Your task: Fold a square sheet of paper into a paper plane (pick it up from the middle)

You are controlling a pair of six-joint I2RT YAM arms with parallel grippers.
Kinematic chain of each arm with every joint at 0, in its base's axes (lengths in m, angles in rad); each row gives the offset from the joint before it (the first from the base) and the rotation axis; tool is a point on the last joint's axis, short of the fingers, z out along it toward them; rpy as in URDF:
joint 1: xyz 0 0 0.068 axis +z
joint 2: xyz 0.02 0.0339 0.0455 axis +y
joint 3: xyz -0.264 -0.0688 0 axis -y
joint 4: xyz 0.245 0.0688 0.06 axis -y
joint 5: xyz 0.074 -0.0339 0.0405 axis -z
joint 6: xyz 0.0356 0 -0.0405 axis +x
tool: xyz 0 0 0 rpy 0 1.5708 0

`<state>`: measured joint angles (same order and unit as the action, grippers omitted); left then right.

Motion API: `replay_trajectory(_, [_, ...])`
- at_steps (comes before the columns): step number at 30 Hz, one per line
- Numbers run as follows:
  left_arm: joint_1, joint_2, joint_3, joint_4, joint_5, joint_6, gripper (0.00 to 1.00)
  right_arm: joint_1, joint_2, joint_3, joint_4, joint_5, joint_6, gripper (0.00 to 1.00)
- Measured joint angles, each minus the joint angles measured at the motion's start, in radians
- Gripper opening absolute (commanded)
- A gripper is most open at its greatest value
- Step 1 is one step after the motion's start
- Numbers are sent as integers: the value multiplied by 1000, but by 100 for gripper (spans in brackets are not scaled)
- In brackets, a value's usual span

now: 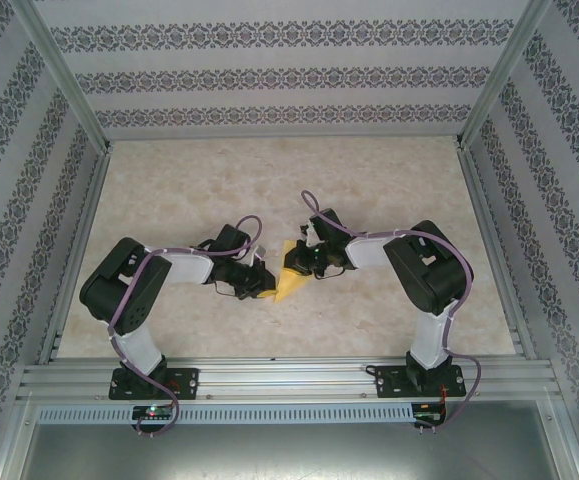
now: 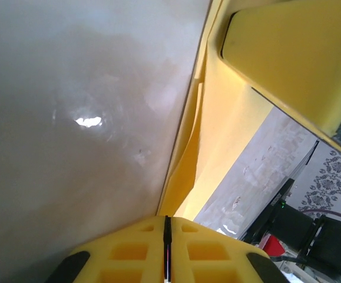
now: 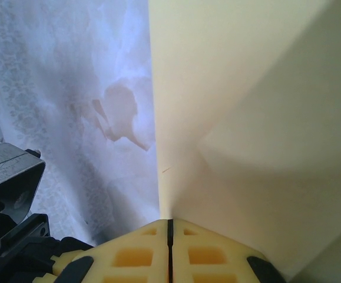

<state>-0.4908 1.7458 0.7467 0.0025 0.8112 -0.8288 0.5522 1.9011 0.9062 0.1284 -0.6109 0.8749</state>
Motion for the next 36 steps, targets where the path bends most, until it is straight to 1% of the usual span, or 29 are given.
replay_trajectory(3, [0, 0, 16, -34, 0, 19, 5, 0, 0, 2, -6, 0, -8, 9])
replay_trajectory(8, [-10, 6, 34, -101, 1, 61, 3, 0, 0, 7, -16, 0, -15, 9])
replay_trajectory(15, [-29, 14, 70, -224, -7, 145, 4, 2, 2, 17, -36, 3, -23, 9])
replay_trajectory(17, [-32, 6, 76, -247, -24, 153, 5, 2, 2, 17, -36, 3, -27, 9])
replay_trajectory(21, [-33, -66, 75, -307, -101, 154, 8, 6, 2, 17, -37, 8, -35, 9])
replay_trajectory(22, [-33, -86, 75, -311, -114, 152, 9, 6, 2, 17, -37, 8, -37, 9])
replay_trajectory(23, [-33, -107, 77, -311, -125, 148, 13, 7, 2, 17, -38, 8, -38, 9])
replay_trajectory(25, [-33, -134, 81, -306, -140, 137, 15, 6, 2, 20, -42, 9, -38, 9])
replay_trajectory(28, [-33, -140, 81, -274, -136, 113, 20, 7, 2, 21, -44, 10, -39, 9])
replay_trajectory(29, [-33, -135, 81, -256, -128, 106, 23, 7, 2, 21, -44, 10, -39, 9])
replay_trajectory(32, [-33, -115, 81, -215, -101, 87, 25, 7, 2, 21, -44, 11, -40, 9])
replay_trajectory(36, [-33, -77, 82, -183, -69, 81, 25, 7, 2, 21, -44, 11, -42, 8])
